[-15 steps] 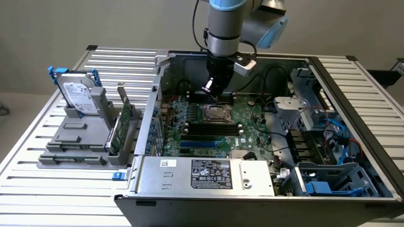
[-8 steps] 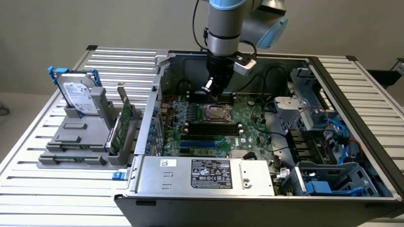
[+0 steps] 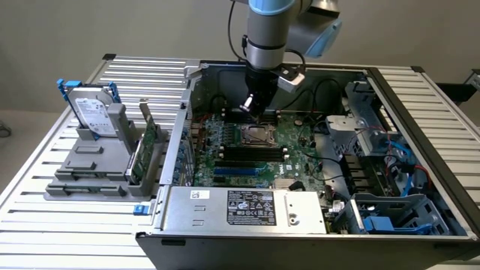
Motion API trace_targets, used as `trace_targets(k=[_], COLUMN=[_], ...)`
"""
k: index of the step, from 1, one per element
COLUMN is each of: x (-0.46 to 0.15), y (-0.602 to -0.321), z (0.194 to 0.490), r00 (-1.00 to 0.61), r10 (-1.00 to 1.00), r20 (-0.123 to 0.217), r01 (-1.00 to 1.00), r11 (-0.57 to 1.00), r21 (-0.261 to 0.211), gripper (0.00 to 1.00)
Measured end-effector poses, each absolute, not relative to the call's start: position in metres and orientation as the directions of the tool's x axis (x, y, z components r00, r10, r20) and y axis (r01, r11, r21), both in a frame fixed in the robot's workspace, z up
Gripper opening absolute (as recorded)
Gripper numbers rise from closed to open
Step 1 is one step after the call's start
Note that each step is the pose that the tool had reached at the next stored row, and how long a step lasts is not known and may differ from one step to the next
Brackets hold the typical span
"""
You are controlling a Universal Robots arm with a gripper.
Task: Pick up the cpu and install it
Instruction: 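Install the second cpu locking lever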
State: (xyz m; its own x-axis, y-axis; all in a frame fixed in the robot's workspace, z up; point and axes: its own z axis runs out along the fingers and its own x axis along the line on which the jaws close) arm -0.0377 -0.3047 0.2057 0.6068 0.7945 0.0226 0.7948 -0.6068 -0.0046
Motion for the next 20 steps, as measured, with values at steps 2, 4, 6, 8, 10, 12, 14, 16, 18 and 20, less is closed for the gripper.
trace_targets(k=[2,4,6,8,10,12,14,16,18,20], x=[-0.038,-0.038,-0.038,-0.038,-0.039,-0.04,-0.043,-0.045,-0.048,-0.049], y=[-0.307,-0.307,-0.307,-0.307,-0.307,-0.308,-0.31,-0.312,-0.313,-0.313], z=[0.206,0.206,0.206,0.206,0.206,0.206,0.206,0.206,0.207,0.208], r00=[0.607,0.607,0.607,0.606,0.606,0.606,0.605,0.605,0.604,0.603], r10=[0.795,0.794,0.795,0.795,0.795,0.795,0.796,0.796,0.797,0.797], r20=[0.022,0.023,0.024,0.026,0.027,0.027,0.026,0.027,0.026,0.028], r01=[0.795,0.795,0.795,0.795,0.796,0.796,0.796,0.796,0.797,0.798], r11=[-0.607,-0.607,-0.607,-0.606,-0.606,-0.606,-0.605,-0.605,-0.604,-0.603], r21=[-0.005,-0.005,-0.006,-0.007,-0.008,-0.008,-0.008,-0.008,-0.008,-0.009], gripper=[0.11,0.11,0.11,0.11,0.11,0.11,0.11,0.11,0.11,0.11])
